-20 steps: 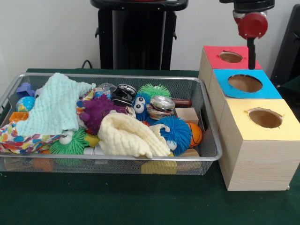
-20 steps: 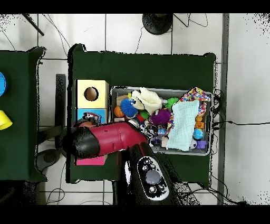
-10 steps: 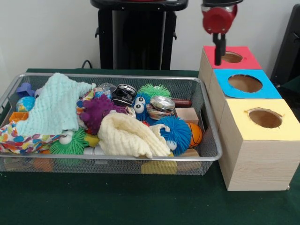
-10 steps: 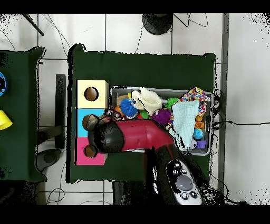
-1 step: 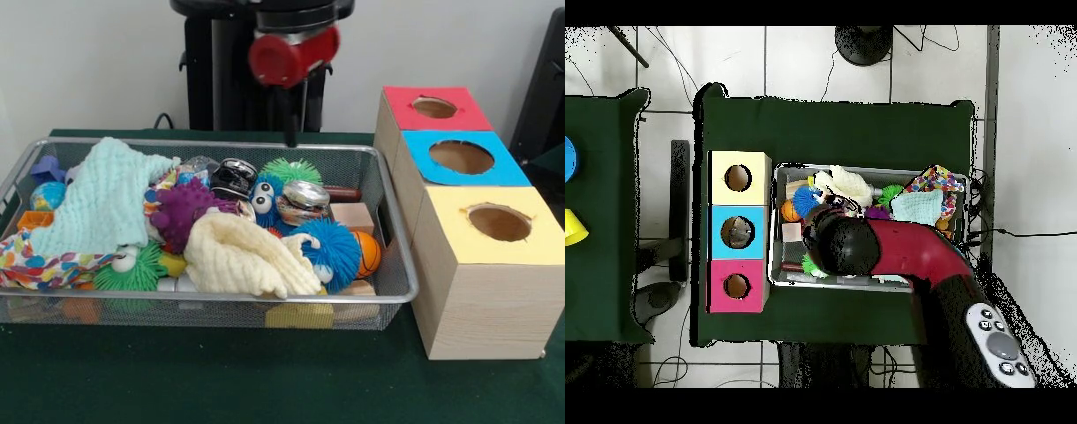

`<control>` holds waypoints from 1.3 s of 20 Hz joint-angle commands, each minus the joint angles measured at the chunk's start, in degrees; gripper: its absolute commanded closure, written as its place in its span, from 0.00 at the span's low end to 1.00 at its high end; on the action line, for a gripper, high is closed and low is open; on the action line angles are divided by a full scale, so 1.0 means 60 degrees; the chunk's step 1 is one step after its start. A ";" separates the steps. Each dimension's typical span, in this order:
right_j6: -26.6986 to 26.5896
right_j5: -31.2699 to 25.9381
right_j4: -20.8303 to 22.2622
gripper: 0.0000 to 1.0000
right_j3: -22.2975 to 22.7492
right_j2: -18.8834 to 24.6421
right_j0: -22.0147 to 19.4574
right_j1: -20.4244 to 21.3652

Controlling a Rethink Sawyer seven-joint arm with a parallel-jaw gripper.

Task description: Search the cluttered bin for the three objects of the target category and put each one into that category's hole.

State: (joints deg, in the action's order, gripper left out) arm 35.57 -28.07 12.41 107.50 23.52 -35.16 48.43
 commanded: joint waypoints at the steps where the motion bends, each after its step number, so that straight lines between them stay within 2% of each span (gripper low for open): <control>1: -0.2115 -0.1630 0.1241 0.00 -0.0714 0.0997 -0.1143 -0.0535; 4: -0.2115 -0.1872 0.1496 0.00 -0.1421 0.1089 -0.1614 -0.0758; 6: -0.2466 -0.2045 0.1656 0.00 -0.1618 0.1412 -0.2012 -0.0956; 9: -0.2757 -0.2224 0.1884 0.00 -0.1498 0.1923 -0.2470 -0.1076; 13: -0.2492 -0.1778 0.2420 0.00 -0.1314 0.2356 -0.2751 -0.1544; 21: -0.1778 -0.1561 0.3039 0.00 -0.1051 0.2629 -0.2898 -0.1889; 26: -0.1222 -0.1404 0.3309 0.00 -0.0525 0.2603 -0.2979 -0.1685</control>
State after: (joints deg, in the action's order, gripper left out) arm 35.19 -34.77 28.06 101.47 35.04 -52.42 39.66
